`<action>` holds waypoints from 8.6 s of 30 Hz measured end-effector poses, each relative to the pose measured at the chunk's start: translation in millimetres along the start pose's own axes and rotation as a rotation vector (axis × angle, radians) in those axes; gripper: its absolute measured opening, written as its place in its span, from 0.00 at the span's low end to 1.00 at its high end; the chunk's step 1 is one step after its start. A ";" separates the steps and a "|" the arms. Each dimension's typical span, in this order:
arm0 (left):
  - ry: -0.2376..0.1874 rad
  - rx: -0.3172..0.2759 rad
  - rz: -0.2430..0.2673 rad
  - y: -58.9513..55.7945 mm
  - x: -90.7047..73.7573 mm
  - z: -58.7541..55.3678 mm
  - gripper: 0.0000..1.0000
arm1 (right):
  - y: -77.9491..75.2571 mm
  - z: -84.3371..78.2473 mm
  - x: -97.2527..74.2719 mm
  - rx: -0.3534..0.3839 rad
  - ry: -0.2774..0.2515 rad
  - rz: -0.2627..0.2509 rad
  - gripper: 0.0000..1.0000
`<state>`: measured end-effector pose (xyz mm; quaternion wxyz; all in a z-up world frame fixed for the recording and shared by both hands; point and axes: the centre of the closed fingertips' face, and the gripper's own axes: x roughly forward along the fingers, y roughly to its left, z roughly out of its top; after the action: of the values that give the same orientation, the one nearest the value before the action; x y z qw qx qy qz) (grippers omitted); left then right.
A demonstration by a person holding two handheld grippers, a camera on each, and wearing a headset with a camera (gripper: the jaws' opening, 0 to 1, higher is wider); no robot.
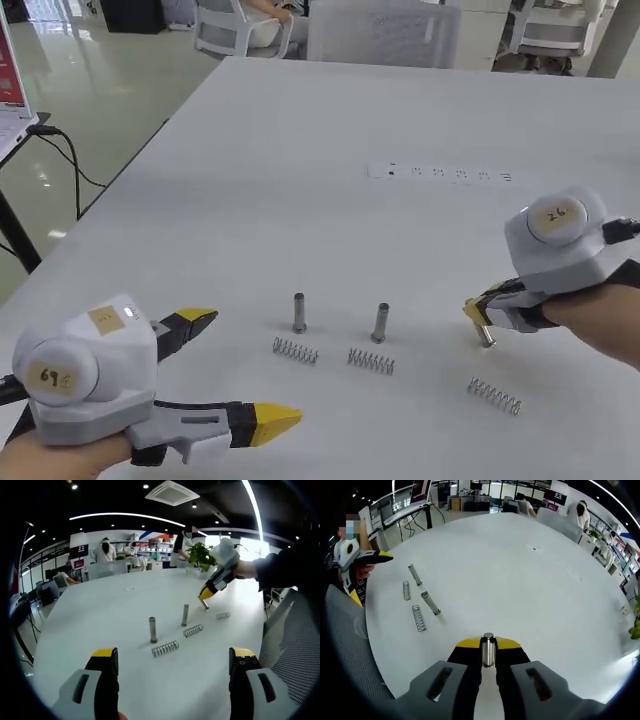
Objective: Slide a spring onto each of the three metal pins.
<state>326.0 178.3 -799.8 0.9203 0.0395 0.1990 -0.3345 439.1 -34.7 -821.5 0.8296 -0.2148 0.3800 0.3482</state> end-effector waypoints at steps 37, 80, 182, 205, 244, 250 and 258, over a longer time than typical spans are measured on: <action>-0.001 0.015 -0.017 -6.6 2.4 1.7 0.91 | 2.9 -8.7 -16.9 0.095 -0.065 -0.007 0.10; -0.010 0.020 -0.024 -10.1 2.3 4.9 0.91 | 15.3 -21.3 -33.3 0.023 -0.097 0.040 0.24; 0.017 0.154 -0.278 -63.5 35.1 18.8 0.54 | 94.3 -29.9 -37.5 -0.328 0.080 0.292 0.13; 0.066 0.273 -0.405 -86.3 58.6 21.3 0.44 | 121.8 -14.4 -36.5 -0.422 0.075 0.343 0.13; 0.077 0.439 -0.493 -112.1 64.5 15.0 0.09 | 148.7 -16.1 -46.2 -0.599 0.135 0.472 0.13; 0.084 0.468 -0.497 -113.6 64.2 12.9 0.09 | 149.8 -15.7 -48.3 -0.606 0.149 0.484 0.13; 0.087 0.472 -0.487 -110.3 65.4 12.6 0.09 | 151.1 -3.9 -56.0 -0.588 0.122 0.481 0.13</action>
<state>306.1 51.2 -807.2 0.7696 0.2168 0.1589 -0.5792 299.0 40.2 -794.1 0.6029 -0.3686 0.3521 0.6137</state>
